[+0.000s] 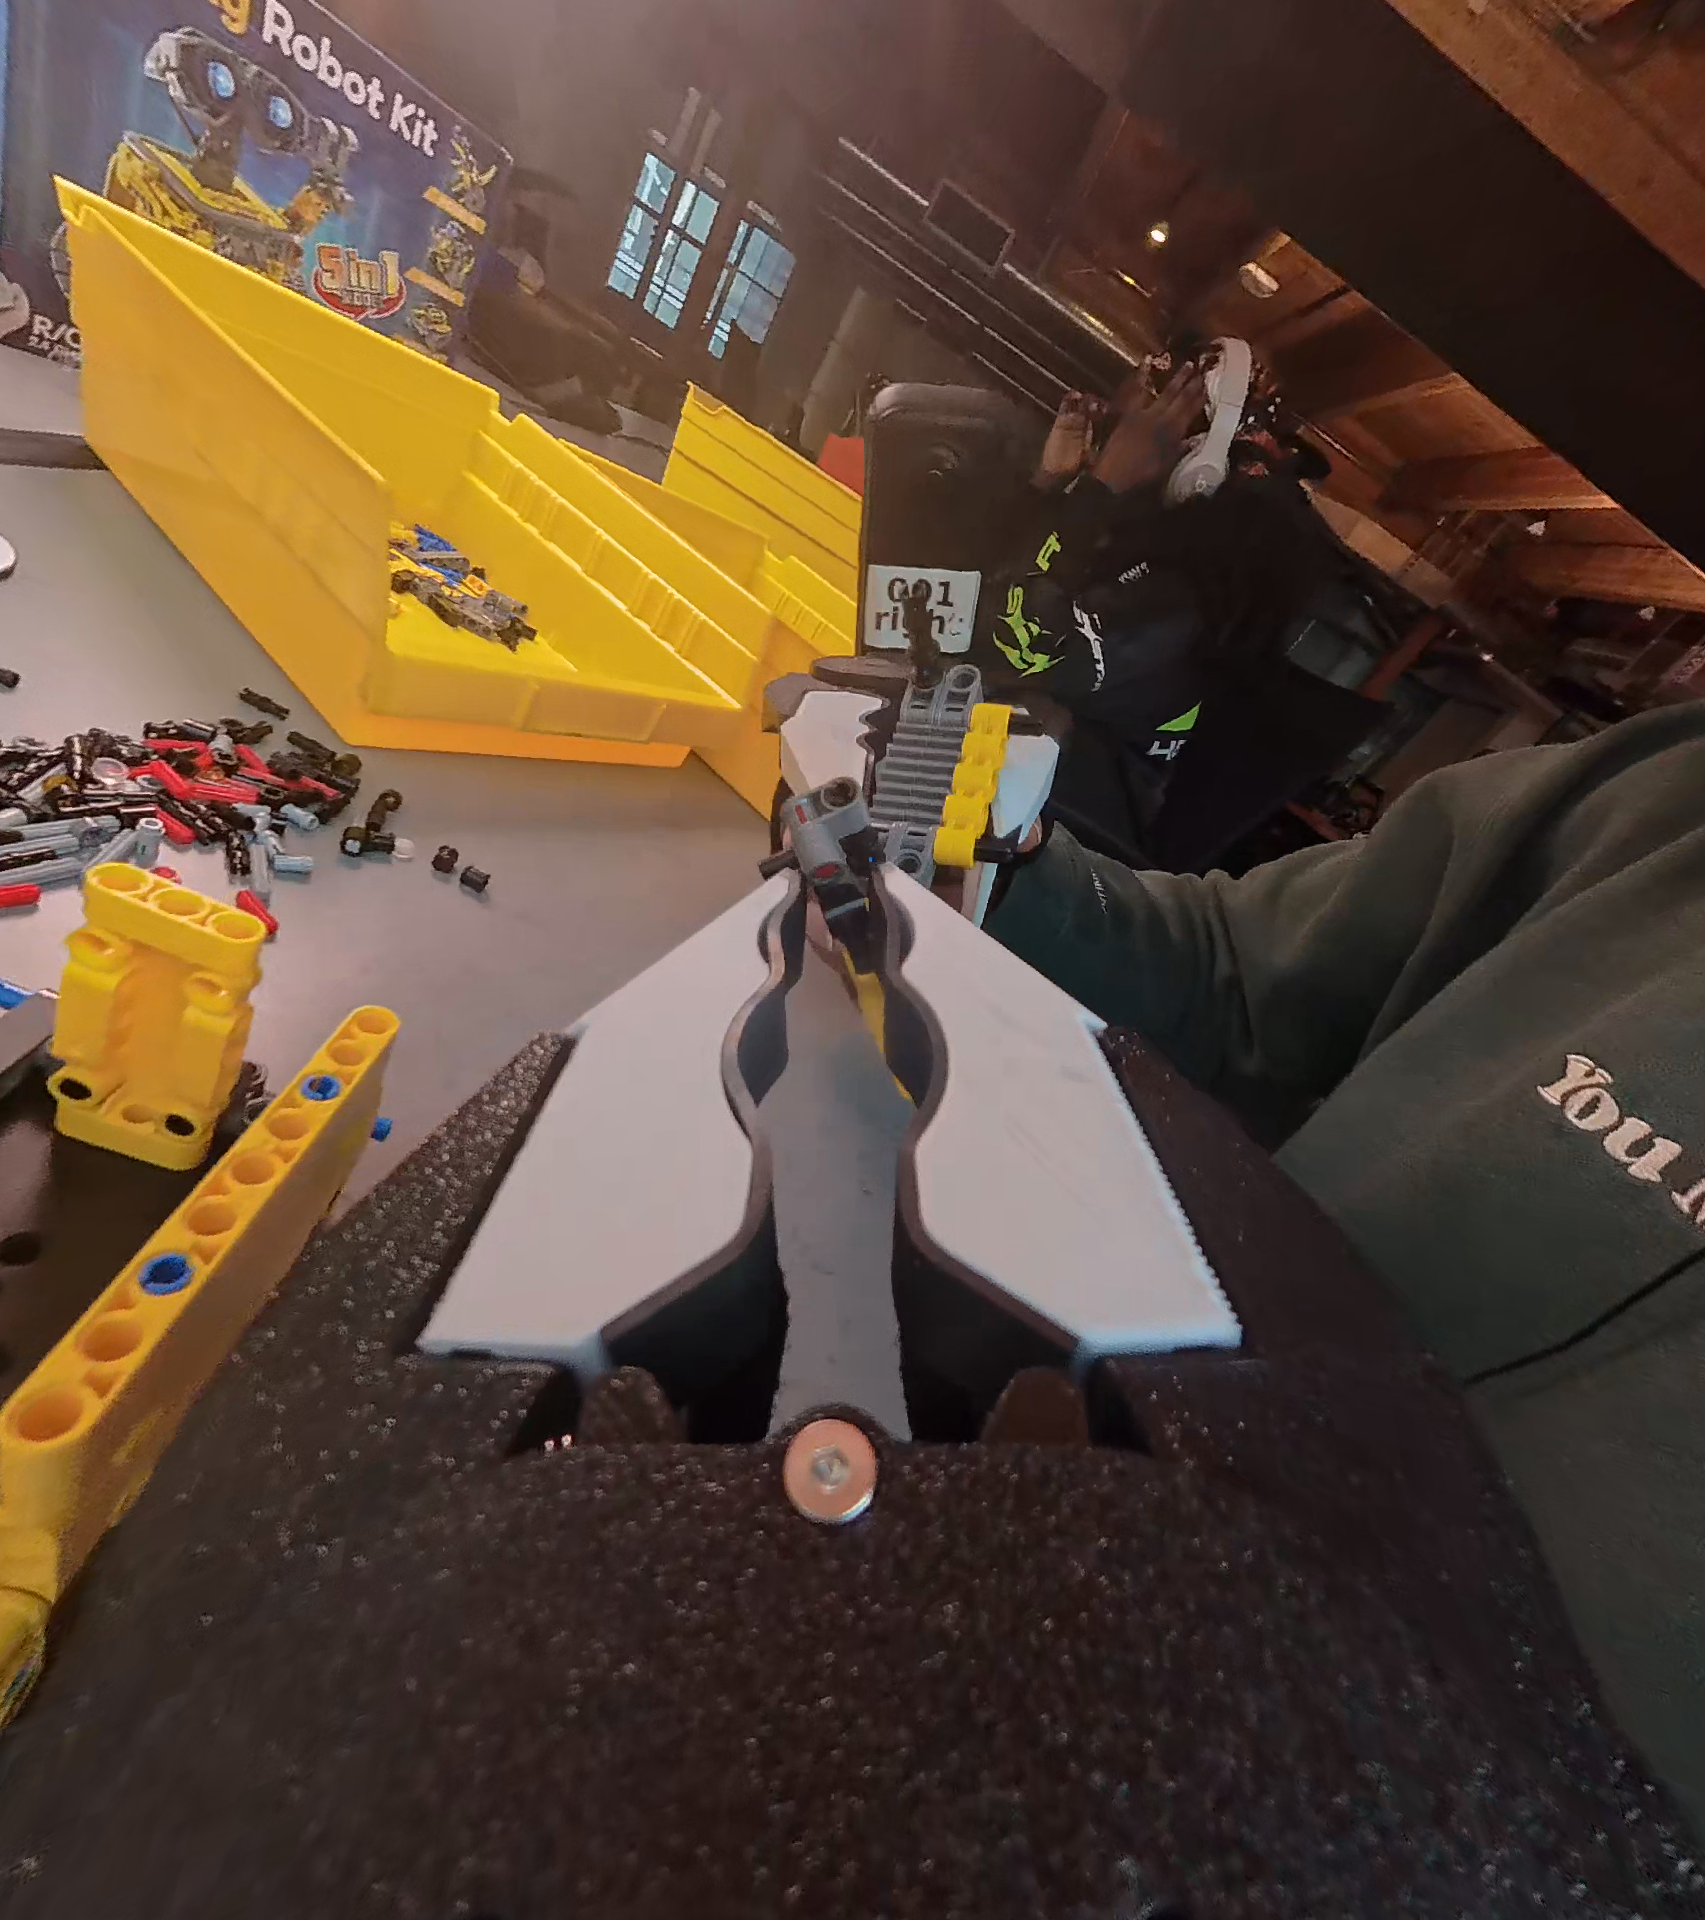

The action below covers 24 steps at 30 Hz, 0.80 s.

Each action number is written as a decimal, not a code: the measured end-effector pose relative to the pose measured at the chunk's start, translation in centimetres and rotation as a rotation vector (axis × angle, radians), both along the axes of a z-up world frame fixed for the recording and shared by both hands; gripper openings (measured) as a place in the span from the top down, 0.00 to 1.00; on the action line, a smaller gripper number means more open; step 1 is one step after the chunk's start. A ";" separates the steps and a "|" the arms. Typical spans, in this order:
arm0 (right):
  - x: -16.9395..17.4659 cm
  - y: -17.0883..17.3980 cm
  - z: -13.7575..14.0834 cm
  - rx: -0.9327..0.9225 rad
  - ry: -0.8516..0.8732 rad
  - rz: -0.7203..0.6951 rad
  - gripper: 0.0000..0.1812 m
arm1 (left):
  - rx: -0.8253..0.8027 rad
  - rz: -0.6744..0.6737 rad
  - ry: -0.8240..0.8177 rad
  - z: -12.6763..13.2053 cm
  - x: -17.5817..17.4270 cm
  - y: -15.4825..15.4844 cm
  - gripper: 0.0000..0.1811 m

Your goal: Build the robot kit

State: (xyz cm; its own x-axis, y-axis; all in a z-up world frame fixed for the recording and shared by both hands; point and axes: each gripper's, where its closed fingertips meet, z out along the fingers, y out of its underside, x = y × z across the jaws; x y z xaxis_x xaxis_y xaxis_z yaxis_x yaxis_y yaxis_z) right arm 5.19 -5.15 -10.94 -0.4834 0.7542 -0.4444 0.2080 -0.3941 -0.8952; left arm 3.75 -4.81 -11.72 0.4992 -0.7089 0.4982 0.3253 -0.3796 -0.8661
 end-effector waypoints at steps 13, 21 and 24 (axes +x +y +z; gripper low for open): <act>0.5 0.9 0.6 -0.129 0.003 0.045 0.87 | -0.028 -0.018 0.042 -0.5 0.6 -0.1 0.86; 0.6 0.4 0.3 -0.060 0.020 0.071 0.87 | -0.037 -0.072 0.000 -0.3 1.3 -0.6 0.93; 0.0 1.4 -1.3 0.083 -0.028 -0.021 0.90 | 0.006 0.071 0.221 -1.6 0.1 0.5 0.94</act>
